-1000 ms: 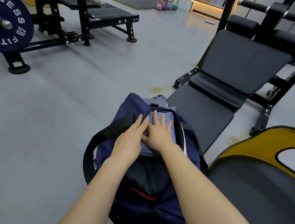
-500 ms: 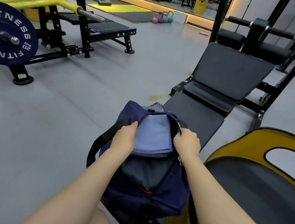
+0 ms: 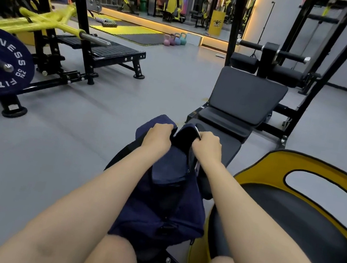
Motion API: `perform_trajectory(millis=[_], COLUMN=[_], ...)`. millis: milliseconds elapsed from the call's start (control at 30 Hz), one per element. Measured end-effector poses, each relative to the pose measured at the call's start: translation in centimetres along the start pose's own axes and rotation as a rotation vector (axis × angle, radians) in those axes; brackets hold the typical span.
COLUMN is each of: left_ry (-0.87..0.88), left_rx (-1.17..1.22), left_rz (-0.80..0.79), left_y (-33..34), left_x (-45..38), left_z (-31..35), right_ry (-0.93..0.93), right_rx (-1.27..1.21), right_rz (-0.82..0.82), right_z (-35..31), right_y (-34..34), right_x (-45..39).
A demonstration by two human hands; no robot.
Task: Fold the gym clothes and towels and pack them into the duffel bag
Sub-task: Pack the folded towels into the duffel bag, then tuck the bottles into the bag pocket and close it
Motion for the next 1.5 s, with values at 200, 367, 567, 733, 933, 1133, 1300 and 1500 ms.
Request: perform_trajectory(millis=[200, 367, 567, 733, 933, 1133, 1300, 1500], left_ry=[0.052, 0.159, 0.312, 0.458, 0.574, 0.673, 0.732, 0.935], left_rx=[0.032, 0.101, 0.142, 0.187, 0.206, 0.11, 0.015, -0.093], left_rz=[0.073, 0.124, 0.129, 0.124, 0.072, 0.032, 0.006, -0.034], left_y=[-2.4, -4.4, -7.0, -7.5, -4.8, -2.0, 0.6, 2.8], left_x=[1.0, 2.2, 5.0, 7.6, 9.5, 11.0, 11.3, 11.3], left_z=[2.5, 5.6, 11.7, 17.1, 23.5, 29.5, 34.0, 38.5], right_ry=[0.022, 0.031, 0.046, 0.095, 0.208, 0.25, 0.222, 0.316], right_rx=[-0.117, -0.165, -0.203, -0.155, -0.122, -0.302, -0.335, -0.6], right_rz=[0.048, 0.135, 0.289, 0.411, 0.502, 0.582, 0.672, 0.823], right_z=[-1.2, -1.3, -1.6, 0.4, 5.0, 9.8, 12.6, 16.3], right_y=[-2.8, -6.5, -13.1, -18.6, -23.9, -26.8, -28.6, -28.2], right_x=[1.9, 4.0, 7.3, 10.5, 14.1, 17.2, 18.0, 17.0])
Point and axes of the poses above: each hand's wrist, its own x-axis away from the middle knuckle, its own y-axis out of the palm, z = x × y, the point moved 7 cm from there along -x, towards the middle knuckle, and after that the axes turned 13 degrees about -x, right-handed, at the moved point
